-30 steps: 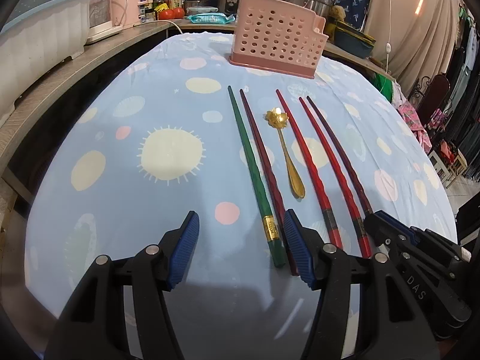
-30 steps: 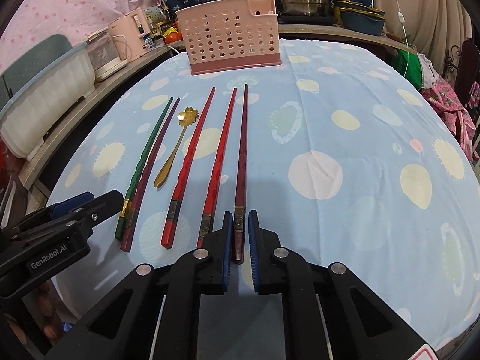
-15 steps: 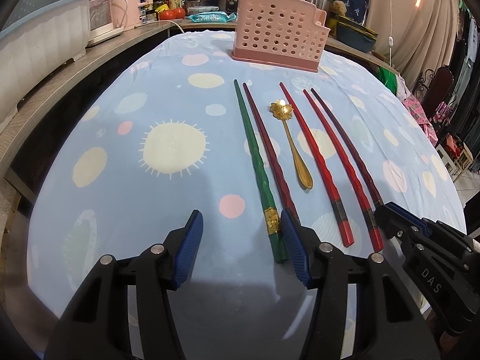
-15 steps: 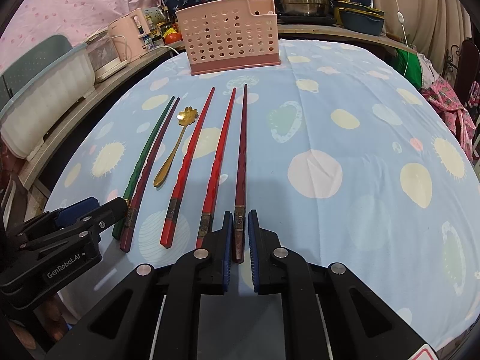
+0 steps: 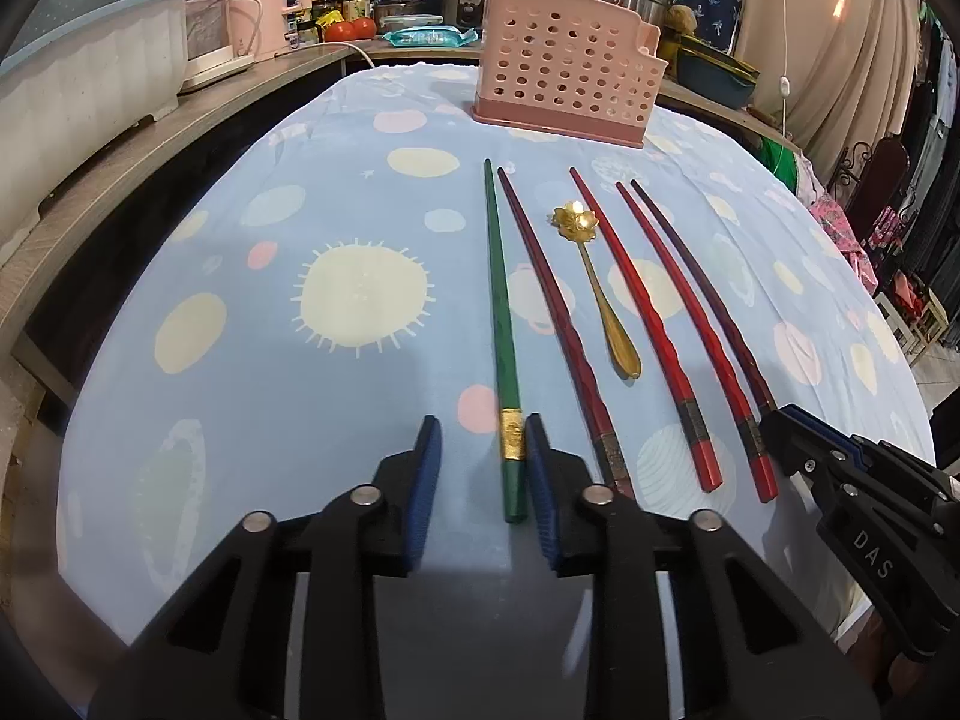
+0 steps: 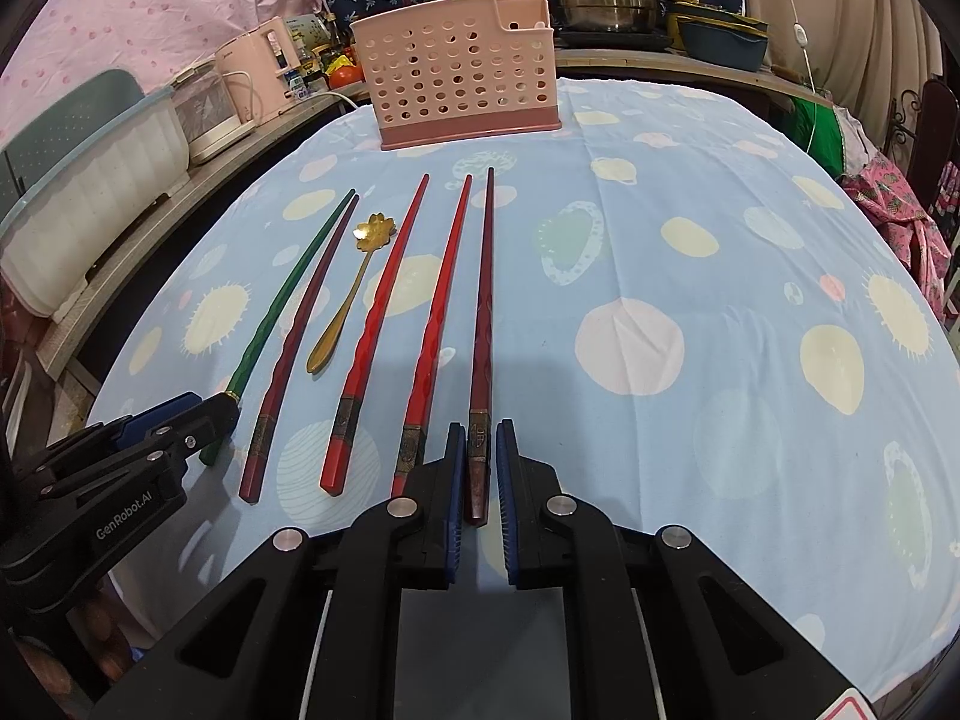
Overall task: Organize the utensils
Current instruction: 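Grasp a green chopstick with left tool while right tool grasps a dark red one, then lift and carry the green and dark red chopsticks with both tools to the pink basket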
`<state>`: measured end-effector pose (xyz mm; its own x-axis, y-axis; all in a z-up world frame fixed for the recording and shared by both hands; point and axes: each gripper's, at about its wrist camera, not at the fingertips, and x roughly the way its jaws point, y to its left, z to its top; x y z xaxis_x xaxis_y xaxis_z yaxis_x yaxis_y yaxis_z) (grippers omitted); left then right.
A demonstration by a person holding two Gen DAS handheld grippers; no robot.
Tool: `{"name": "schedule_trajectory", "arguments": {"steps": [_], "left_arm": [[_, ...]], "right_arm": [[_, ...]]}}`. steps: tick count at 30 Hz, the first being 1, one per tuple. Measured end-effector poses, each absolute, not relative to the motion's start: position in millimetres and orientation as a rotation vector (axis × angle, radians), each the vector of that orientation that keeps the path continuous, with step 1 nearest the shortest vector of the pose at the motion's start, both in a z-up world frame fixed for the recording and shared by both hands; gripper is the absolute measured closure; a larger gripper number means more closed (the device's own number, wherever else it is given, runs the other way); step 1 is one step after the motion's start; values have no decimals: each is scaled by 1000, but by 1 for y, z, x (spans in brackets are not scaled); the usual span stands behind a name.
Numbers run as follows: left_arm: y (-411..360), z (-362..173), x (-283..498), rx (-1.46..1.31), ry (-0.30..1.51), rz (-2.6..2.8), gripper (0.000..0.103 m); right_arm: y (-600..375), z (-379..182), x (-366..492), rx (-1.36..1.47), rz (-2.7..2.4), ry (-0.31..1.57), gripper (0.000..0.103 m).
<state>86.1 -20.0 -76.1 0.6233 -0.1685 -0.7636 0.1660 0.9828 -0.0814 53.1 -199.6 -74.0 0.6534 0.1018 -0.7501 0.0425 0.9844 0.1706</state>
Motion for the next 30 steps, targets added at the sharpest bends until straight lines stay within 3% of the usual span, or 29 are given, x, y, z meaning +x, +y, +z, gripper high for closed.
{"name": "schedule_trajectory", "arguments": {"steps": [8,30], "left_arm": [[-20,-76,86,-23,887,-215,96],[-10,-46,81,-75,858,-243,96]], "right_arm": [[-200,-74,53,179,33,859,94],[-213,-58,49,217,22,812,96]]}}
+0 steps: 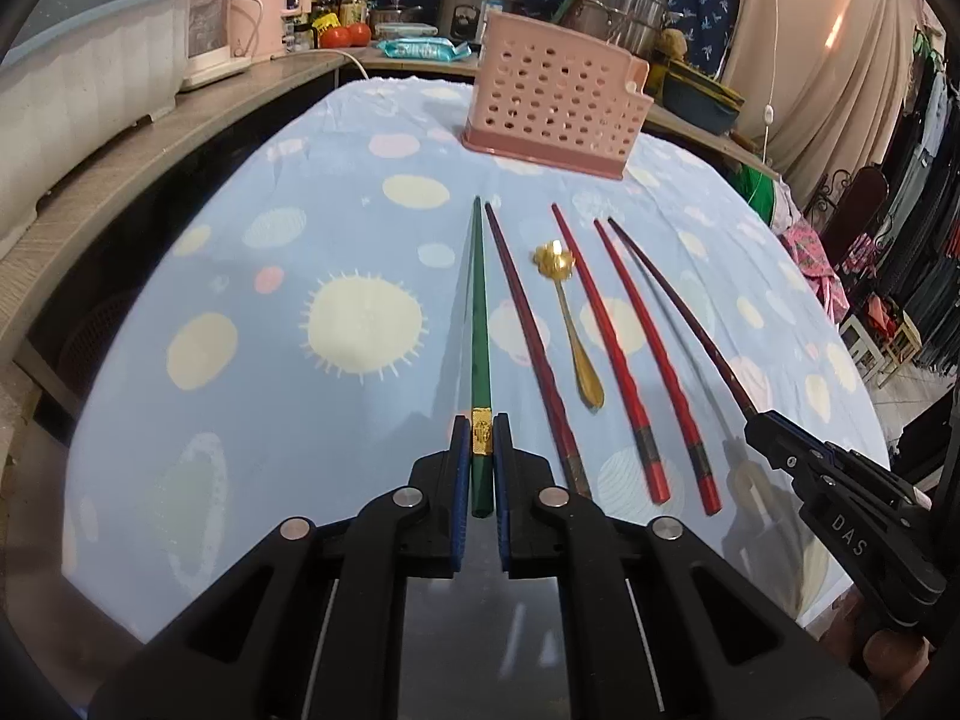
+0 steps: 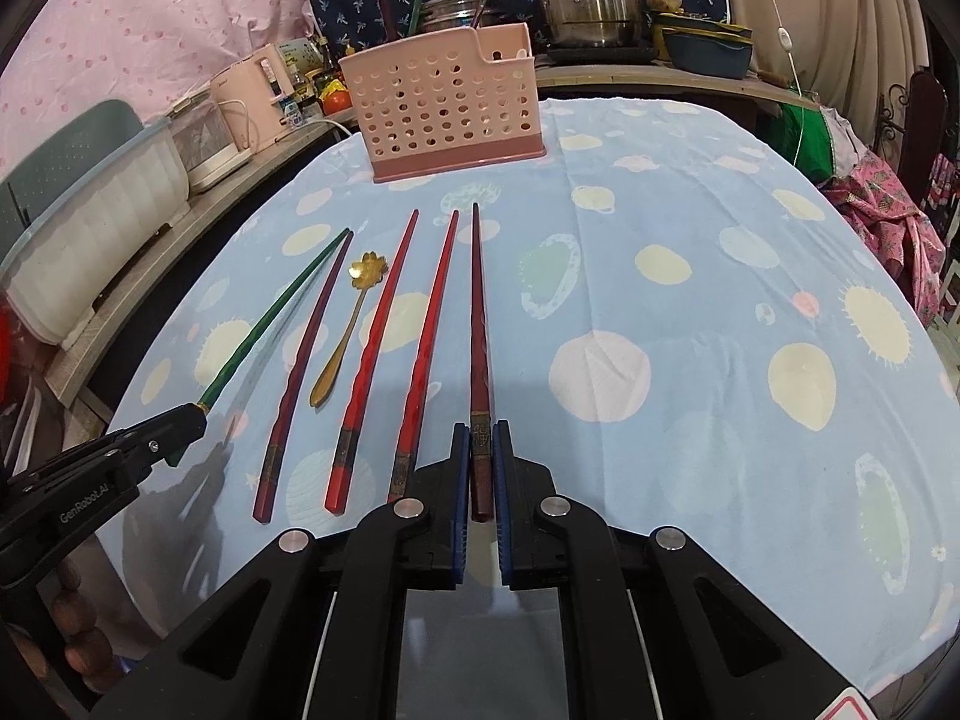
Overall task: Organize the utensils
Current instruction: 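Lift and carry the green and dark red chopsticks with both tools to the pink basket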
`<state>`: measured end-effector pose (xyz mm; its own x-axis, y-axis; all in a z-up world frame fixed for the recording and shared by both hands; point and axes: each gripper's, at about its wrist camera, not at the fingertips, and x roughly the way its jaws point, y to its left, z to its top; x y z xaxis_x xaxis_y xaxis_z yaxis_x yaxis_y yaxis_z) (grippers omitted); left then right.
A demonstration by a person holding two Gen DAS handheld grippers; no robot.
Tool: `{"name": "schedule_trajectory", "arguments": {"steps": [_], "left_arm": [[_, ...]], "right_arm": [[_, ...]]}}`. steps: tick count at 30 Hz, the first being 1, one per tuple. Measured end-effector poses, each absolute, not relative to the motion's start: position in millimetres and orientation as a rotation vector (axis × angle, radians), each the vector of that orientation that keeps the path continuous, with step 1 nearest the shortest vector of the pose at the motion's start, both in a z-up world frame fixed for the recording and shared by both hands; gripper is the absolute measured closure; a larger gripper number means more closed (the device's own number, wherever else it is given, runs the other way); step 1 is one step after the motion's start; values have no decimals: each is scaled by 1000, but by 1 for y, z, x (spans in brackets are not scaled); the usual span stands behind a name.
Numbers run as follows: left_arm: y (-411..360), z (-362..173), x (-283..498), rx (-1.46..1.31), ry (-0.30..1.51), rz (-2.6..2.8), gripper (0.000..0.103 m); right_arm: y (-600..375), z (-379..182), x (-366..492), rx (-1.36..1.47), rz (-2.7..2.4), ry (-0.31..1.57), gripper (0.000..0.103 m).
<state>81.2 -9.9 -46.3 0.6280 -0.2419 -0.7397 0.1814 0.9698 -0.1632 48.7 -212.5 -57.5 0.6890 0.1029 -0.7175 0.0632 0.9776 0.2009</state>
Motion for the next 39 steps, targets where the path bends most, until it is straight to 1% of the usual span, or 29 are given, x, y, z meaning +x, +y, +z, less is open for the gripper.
{"name": "schedule_trajectory", "arguments": {"steps": [8,19,27,39], "left_arm": [[-1,-17,85,-106,801,-238,96],[12,37,101,-141,676,-223,96],[16,73,119,-153,589,-209,96],[10,124,171,-155,485,-208,96]], "right_arm": [[-224,-33,46,243,17,749,96],[-246,30,52,276,13,587,96],[-261,65,70,286,3,494,96],[-286,104,117,328,29,434,96]]}}
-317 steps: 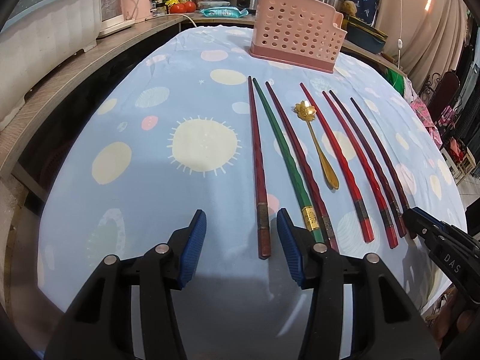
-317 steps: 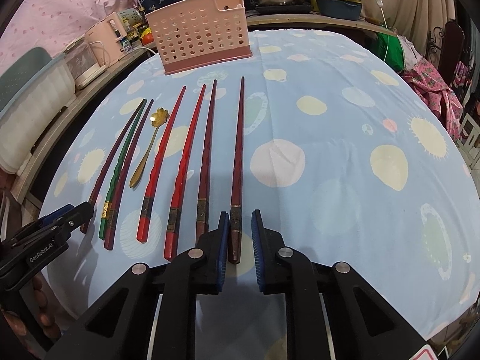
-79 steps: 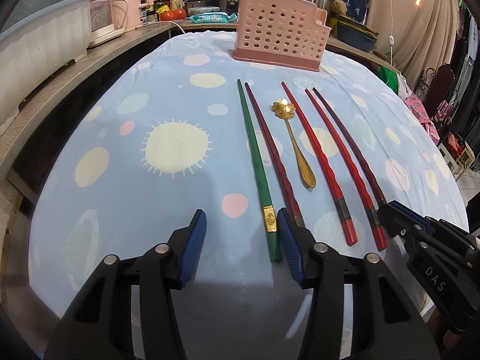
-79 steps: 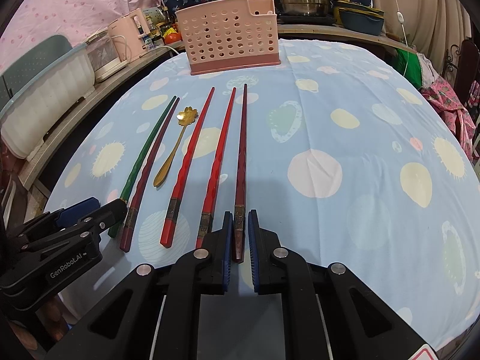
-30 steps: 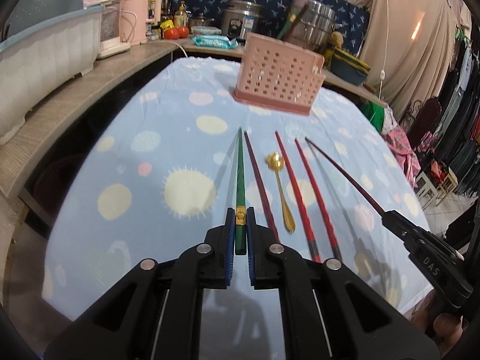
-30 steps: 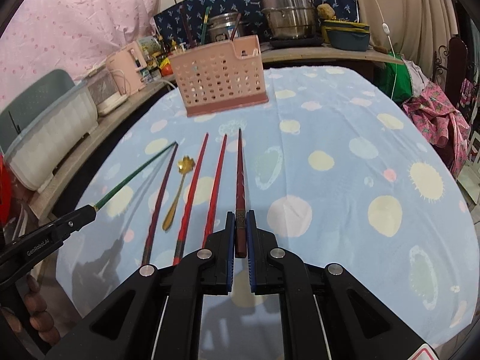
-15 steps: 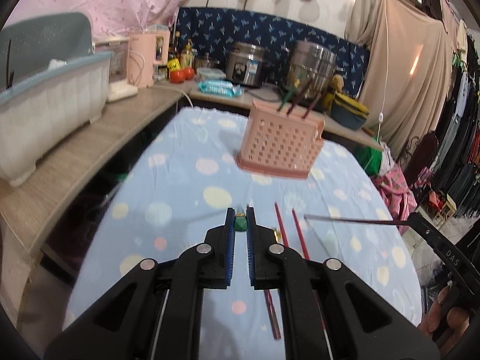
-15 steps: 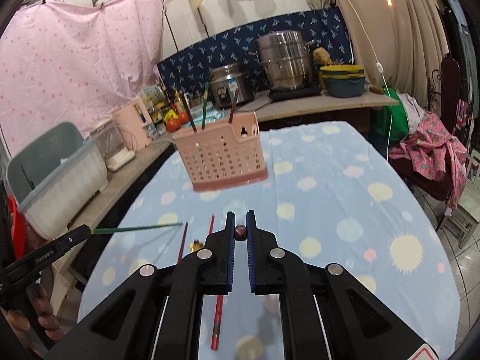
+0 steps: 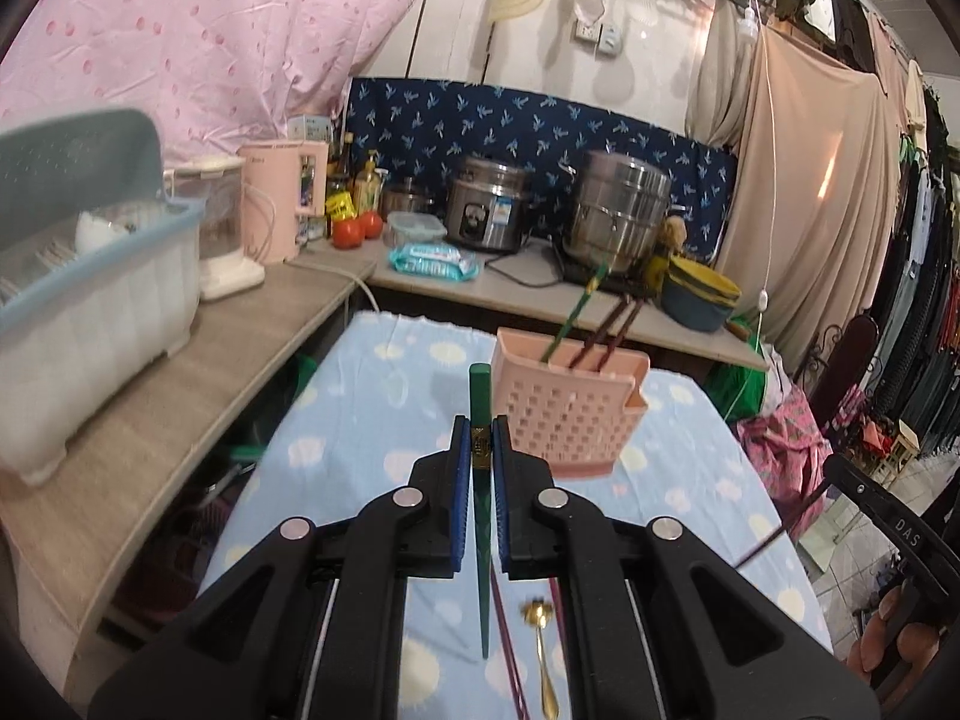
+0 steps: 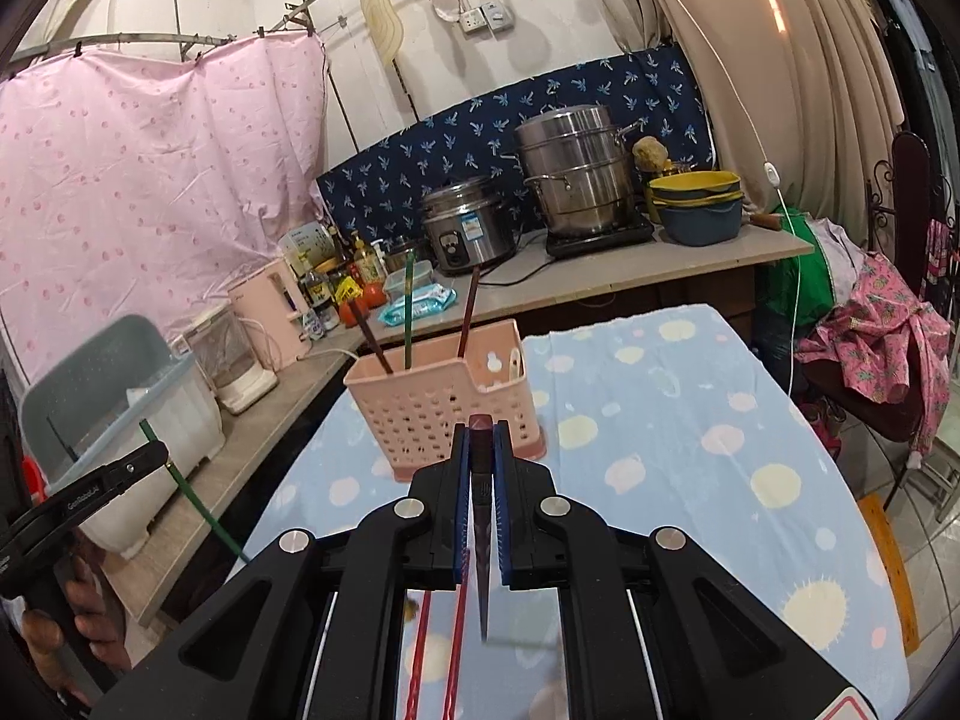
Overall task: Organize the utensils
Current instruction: 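Lift and carry the green and dark red chopsticks with both tools to the pink basket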
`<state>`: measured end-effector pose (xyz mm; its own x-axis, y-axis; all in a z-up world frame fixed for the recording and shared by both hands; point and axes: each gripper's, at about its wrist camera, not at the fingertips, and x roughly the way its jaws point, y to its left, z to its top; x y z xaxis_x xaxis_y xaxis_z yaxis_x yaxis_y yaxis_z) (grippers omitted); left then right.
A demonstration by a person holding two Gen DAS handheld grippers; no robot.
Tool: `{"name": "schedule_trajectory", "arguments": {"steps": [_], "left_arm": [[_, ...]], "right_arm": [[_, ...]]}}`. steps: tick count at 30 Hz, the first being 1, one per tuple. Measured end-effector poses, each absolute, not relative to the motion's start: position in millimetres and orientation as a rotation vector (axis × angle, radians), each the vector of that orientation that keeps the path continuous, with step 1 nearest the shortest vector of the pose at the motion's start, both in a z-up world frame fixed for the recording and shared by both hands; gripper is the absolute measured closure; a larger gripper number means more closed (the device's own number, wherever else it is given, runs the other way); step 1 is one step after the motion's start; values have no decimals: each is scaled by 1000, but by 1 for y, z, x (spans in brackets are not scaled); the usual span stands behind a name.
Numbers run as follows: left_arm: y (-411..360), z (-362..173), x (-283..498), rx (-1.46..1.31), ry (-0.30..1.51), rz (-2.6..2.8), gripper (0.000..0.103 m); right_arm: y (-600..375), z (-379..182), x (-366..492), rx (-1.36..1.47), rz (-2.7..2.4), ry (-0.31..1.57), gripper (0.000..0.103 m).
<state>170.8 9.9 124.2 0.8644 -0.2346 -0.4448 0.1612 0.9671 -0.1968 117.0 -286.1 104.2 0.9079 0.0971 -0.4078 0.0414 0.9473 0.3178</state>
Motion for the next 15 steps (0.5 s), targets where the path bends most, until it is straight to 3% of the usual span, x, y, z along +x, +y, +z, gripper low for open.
{"name": "schedule_trajectory", "arguments": {"steps": [15], "left_arm": [[-4,227,231,-174,240,-224,96]], "right_arm": [[-308,185,198,335,20,250,96]]}}
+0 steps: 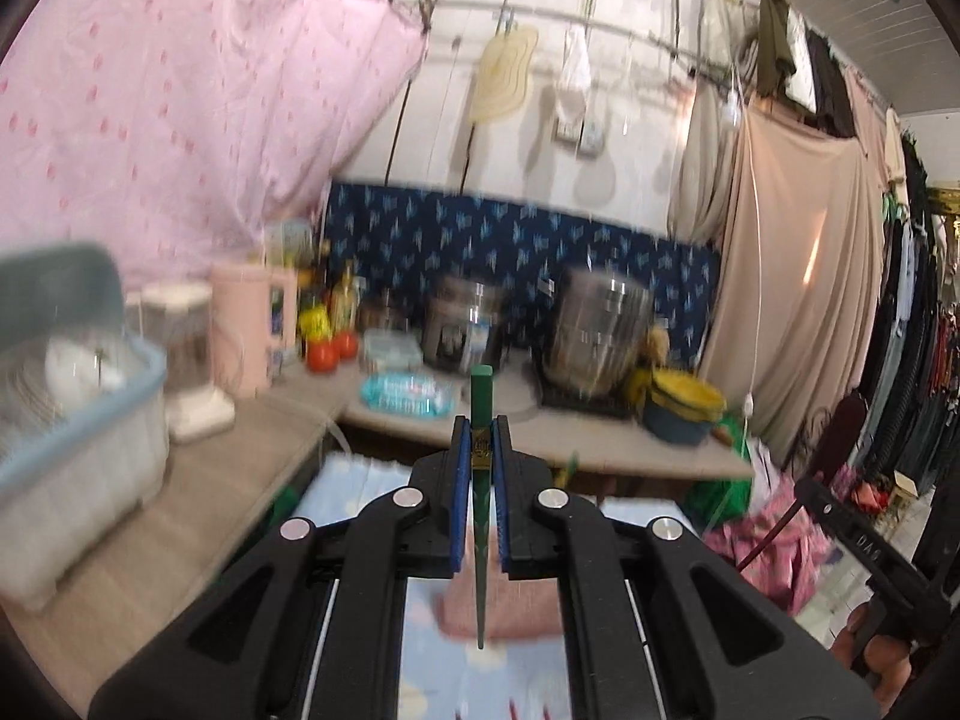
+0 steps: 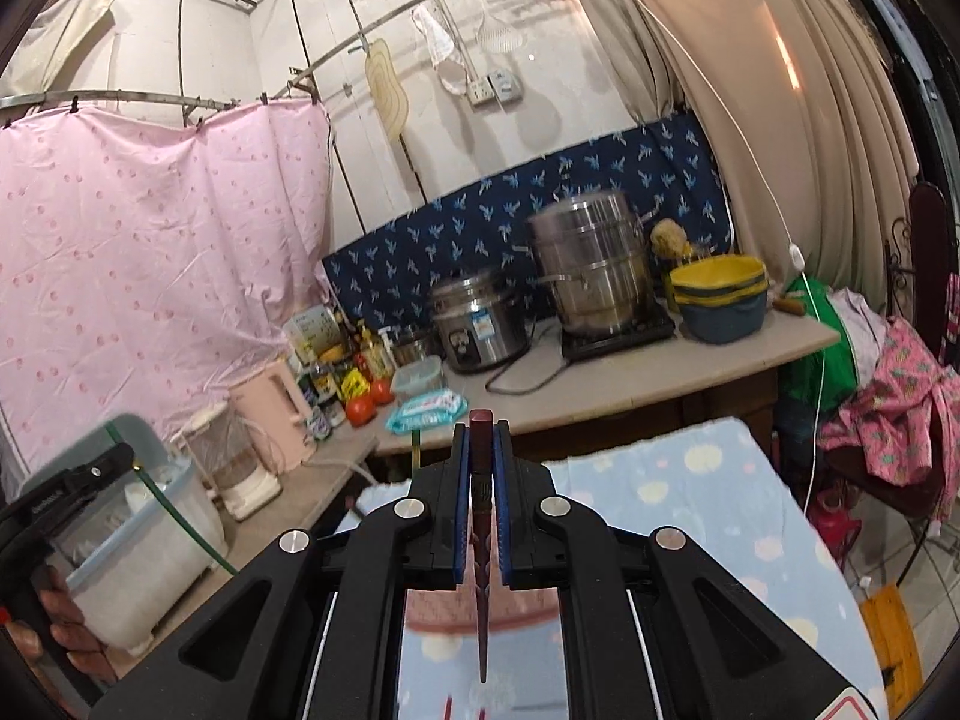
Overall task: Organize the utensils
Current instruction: 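Lift and carry the green and dark red chopsticks with both tools to the pink basket, then open both tools to drop the chopsticks into the pink basket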
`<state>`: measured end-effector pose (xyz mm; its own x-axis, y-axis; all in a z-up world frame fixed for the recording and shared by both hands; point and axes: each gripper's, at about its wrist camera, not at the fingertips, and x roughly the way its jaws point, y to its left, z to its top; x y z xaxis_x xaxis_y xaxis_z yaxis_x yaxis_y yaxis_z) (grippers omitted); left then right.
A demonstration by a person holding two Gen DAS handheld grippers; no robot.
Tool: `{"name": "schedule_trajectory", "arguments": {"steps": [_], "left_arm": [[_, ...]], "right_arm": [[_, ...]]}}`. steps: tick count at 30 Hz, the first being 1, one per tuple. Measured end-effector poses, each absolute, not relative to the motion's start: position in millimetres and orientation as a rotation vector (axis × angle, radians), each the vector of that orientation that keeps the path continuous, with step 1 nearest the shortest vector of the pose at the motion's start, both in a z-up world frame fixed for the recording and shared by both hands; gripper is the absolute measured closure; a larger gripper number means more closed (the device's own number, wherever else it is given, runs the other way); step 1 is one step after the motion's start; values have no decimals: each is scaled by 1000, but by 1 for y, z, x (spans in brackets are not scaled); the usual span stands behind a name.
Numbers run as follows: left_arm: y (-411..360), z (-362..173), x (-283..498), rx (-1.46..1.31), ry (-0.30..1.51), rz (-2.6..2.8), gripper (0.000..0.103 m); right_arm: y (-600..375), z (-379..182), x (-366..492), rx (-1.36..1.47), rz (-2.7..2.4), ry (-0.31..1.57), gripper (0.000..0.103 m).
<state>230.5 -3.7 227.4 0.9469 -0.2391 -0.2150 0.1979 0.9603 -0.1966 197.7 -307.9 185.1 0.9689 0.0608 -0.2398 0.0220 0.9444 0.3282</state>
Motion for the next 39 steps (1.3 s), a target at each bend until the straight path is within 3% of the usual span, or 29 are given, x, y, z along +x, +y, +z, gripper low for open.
{"name": "schedule_trajectory", "arguments": {"steps": [11,31,32,35,36,39], "left_arm": [[-24,245,298,-180,163,-235,96],[-31,165,361,-203,329,-226,95],[-30,165,361,-206,328,-225,90],[-26,163,359,-221,329,-195,55],[-23,162,357,-230,324,-188,53],[-20,161,353,-236,331,-192,53]], "right_arm": [[-321,210,277,324,-36,177,96],[-309,130,344,304,-17,376,94],[-309,130,344,306,-21,371,91],[-311,131,341,311,-34,358,74],[-311,131,340,312,-41,353,68],[-311,132,334,306,-44,348,67]]}}
